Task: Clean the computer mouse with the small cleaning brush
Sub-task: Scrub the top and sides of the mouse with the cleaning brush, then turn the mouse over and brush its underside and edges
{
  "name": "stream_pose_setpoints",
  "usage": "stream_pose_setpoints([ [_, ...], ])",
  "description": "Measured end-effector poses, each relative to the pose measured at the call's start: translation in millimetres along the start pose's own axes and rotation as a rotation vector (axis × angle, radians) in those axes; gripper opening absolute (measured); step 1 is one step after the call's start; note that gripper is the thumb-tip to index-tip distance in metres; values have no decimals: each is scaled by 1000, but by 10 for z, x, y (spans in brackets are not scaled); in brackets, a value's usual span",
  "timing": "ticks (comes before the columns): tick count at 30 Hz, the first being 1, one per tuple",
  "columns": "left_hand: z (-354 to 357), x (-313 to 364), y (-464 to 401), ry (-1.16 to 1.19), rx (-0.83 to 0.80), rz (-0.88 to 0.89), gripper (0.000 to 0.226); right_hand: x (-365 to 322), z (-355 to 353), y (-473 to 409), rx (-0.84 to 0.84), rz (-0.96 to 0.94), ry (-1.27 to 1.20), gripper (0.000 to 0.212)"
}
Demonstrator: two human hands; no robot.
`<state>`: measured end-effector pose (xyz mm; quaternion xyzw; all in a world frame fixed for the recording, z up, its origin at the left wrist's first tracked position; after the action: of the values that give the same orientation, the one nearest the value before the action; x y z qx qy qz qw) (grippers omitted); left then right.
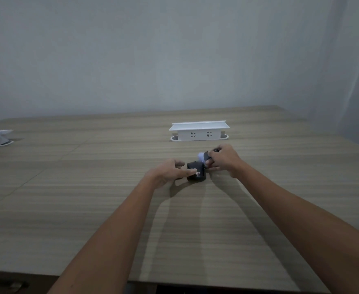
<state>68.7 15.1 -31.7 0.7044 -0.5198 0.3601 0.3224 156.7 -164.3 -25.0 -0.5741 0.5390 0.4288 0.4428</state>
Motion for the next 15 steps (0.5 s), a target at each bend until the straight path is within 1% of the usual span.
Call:
stream_pose_setpoints([
  [3,-32,50,47,-6,-89,-20,77,7,18,-36,-21,3,1,4],
  [6,-111,77,63,-26,-128,16,77,-26,28,-49,-69,-22,22,5],
  [9,-213,77,18,-79,-100,68,73,-79,-3,-68,-139,-80,63,8],
  [12,-310,118,-107,-146,-39,112,73,-149,-132,-85,-114,-151,128,18],
  [15,-307,219,-211,-332,-71,196,80,-193,-272,-58,-94,-199,205,20],
])
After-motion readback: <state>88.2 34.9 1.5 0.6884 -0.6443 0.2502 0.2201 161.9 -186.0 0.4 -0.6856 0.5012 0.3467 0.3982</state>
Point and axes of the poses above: each hand's wrist, its own y-axis away from the middle knuckle, its own z-axis out of the palm, x = y × z, the point moved 4 cm from there along -y, towards the middle knuckle, and after that the axes turned 11 degrees about x, right-handed, at the moved point
